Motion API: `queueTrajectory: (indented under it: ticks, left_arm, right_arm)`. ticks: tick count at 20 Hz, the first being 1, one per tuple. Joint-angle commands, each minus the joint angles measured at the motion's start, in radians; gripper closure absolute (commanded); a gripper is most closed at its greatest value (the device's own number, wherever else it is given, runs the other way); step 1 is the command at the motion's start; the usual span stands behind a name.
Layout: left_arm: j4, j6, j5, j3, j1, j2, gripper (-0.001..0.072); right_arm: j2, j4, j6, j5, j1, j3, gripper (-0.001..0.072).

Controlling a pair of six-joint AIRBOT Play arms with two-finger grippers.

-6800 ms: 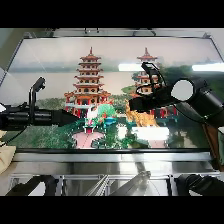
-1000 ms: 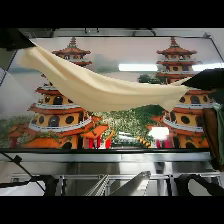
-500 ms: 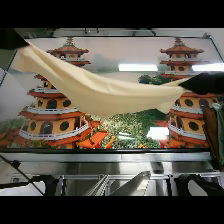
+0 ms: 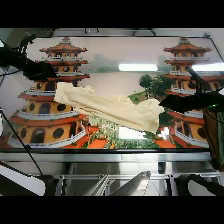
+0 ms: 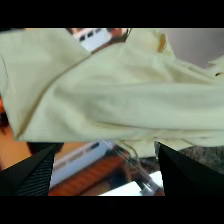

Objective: Fold the shirts.

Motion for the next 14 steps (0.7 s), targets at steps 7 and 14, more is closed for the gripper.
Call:
queueTrajectory:
  ticks: [7, 14]
  left_arm:
    - [-0.23, 0.0, 0.001, -0.663, -0.006, 0.227, 0.0004]
    - [-0.23, -0.005, 0.248, -0.9, -0.216, 0.241, 0.0004]
  right_arm:
    - [-0.267, -0.087, -0.021, 0.032, -0.18, 0.143, 0.0076]
    - [-0.41, 0.05, -0.102, 0.071, -0.065, 0.146, 0.0211]
